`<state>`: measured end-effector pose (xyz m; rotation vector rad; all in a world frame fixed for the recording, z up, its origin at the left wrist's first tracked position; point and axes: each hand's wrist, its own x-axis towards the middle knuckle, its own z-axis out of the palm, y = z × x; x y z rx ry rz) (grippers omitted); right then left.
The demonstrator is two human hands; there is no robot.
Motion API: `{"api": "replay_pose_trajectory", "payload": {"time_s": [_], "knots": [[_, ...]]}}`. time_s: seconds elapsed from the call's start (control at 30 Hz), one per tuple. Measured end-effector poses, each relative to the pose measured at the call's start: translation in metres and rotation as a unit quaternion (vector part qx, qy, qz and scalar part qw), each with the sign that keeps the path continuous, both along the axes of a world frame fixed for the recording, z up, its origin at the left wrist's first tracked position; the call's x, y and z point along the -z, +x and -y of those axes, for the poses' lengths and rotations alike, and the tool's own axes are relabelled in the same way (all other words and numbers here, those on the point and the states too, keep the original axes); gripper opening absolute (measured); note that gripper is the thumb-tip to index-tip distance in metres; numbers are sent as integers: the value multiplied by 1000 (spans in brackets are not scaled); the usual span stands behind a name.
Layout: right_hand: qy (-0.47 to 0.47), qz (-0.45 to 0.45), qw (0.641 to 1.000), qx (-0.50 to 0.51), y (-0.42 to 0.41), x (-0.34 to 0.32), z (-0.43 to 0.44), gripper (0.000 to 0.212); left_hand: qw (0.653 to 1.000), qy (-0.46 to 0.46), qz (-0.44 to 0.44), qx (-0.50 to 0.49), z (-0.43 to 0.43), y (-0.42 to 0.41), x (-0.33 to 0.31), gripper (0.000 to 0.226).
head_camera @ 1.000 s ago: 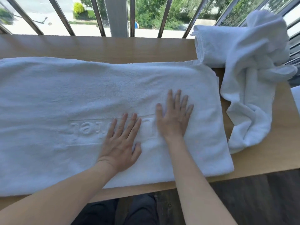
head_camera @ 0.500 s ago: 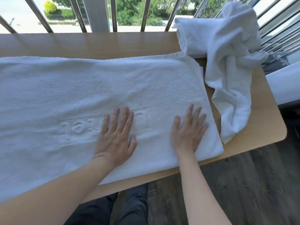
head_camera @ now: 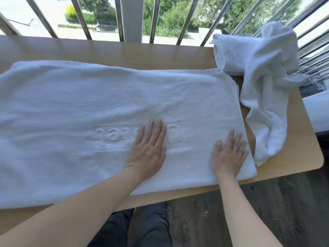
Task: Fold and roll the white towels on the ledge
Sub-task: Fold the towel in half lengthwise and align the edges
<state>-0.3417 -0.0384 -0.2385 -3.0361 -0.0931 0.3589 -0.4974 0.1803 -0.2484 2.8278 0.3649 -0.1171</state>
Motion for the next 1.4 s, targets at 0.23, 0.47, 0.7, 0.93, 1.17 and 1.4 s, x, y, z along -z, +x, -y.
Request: {"api": "replay_pose_trajectory", "payload": {"time_s": [0.23,0.47,0.7,0.93,1.17,1.4], "knots": [[142,20,946,-292,-96,-5,-150,63,999,19,27,-3,-44,-64,-8,57],[98,9,949,-300,-145,11,-237,63,990,37,-53,-128,-110,-126,-11,62],[94,46,956,-274,-148,17,-243,69,999,22,-23,-32,-132,-123,-3,64],[86,61,956,-274,-146,18,-245,71,999,45,-10,2,-202,-81,-4,68],[84,76,955,-273,-145,20,-245,71,992,32,-39,-115,-276,-45,-7,72],[84,82,955,-272,-145,20,-245,71,977,32,-55,-203,-325,-35,-8,74]]}}
